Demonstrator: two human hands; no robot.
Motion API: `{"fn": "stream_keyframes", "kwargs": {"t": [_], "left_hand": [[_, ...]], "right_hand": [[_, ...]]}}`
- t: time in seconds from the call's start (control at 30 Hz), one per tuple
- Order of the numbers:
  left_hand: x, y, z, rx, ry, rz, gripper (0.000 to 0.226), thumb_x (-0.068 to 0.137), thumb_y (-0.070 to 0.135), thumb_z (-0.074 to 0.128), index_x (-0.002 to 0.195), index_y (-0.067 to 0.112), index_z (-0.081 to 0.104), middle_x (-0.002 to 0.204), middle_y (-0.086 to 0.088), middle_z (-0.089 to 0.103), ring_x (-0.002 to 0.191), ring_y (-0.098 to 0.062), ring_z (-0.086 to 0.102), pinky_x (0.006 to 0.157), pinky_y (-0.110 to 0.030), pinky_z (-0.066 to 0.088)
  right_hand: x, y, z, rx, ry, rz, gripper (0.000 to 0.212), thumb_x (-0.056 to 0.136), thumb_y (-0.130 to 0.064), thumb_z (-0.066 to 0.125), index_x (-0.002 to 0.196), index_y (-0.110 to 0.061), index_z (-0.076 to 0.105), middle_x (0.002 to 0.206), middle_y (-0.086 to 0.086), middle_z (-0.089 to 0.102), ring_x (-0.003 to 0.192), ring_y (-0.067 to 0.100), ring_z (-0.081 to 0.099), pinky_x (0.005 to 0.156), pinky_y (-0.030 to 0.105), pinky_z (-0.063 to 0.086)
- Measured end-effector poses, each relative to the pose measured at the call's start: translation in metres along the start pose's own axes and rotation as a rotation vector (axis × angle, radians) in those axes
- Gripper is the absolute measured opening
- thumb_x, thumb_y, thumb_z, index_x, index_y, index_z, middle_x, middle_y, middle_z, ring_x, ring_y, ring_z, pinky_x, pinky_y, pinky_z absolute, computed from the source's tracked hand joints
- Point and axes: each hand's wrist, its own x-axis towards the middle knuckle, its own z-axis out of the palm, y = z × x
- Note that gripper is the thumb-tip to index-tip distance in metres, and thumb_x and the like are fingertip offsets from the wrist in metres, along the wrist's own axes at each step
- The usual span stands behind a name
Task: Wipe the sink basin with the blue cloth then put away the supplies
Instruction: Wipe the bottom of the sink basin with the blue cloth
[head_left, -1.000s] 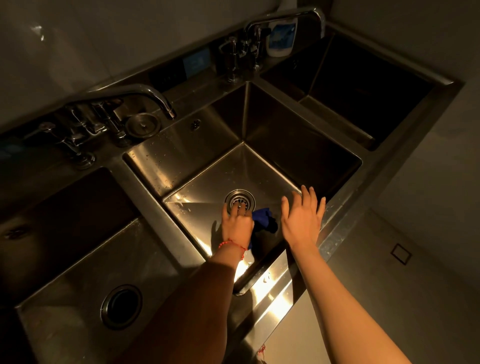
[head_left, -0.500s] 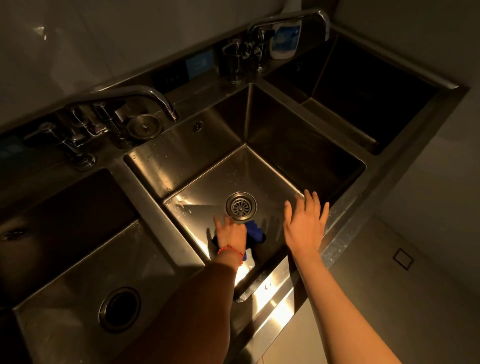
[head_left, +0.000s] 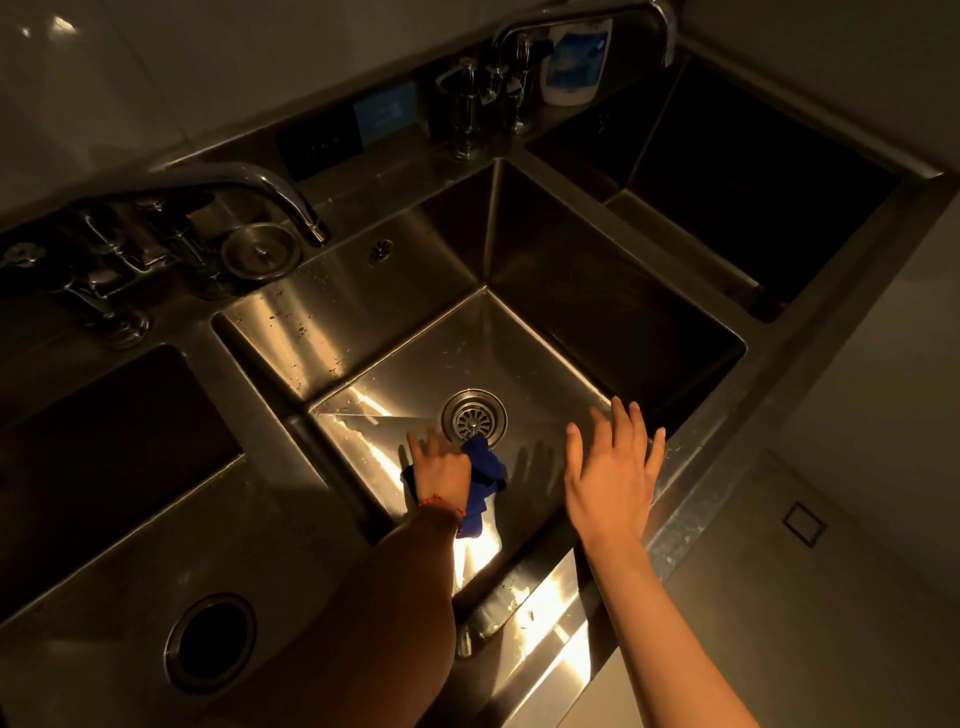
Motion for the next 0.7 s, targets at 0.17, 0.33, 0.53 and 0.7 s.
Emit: {"fn": "stream_keyframes", "kwargs": {"t": [0.17,0.33,0.53,0.7], "left_hand": [[0.005,0.005,0.018,-0.044,-0.065,-0.011,0.040,0.099,0.023,0.034,0.138,0.016,0.044,0.150,-0.015,0.033,0.145,-0.028,0.016,0.116,-0.054,0.006],[0.013,0.006,0.031,-0.034,-0.191,0.042,0.053,0.098,0.048,0.033,0.146,0.025,0.033,0.155,-0.012,0.023,0.146,-0.028,0.013,0.116,-0.053,0.002],[0.015,0.005,0.036,-0.086,-0.205,0.043,0.057,0.099,0.055,0.021,0.146,0.027,0.033,0.156,-0.007,0.022,0.146,-0.026,0.014,0.117,-0.051,0.005],[0.020,0.004,0.036,-0.112,-0.299,0.155,0.058,0.101,0.049,0.023,0.152,0.025,0.012,0.160,-0.001,0.008,0.148,-0.021,0.006,0.118,-0.046,0.005]], "right_hand": [[0.000,-0.001,-0.001,0.016,0.003,0.007,0.041,0.094,-0.034,0.042,0.123,-0.007,0.054,0.138,0.015,0.043,0.136,0.028,0.026,0.113,0.044,0.004],[0.001,-0.001,-0.001,0.013,0.000,0.004,0.041,0.094,-0.034,0.041,0.122,-0.006,0.055,0.138,0.016,0.044,0.136,0.028,0.027,0.113,0.044,0.004],[0.000,-0.001,-0.001,0.016,-0.009,0.006,0.041,0.094,-0.034,0.041,0.122,-0.007,0.055,0.139,0.015,0.043,0.136,0.027,0.026,0.113,0.043,0.002],[0.001,-0.001,-0.001,0.018,-0.002,0.005,0.041,0.096,-0.034,0.039,0.122,-0.007,0.055,0.139,0.015,0.043,0.136,0.027,0.026,0.113,0.043,0.003]]}}
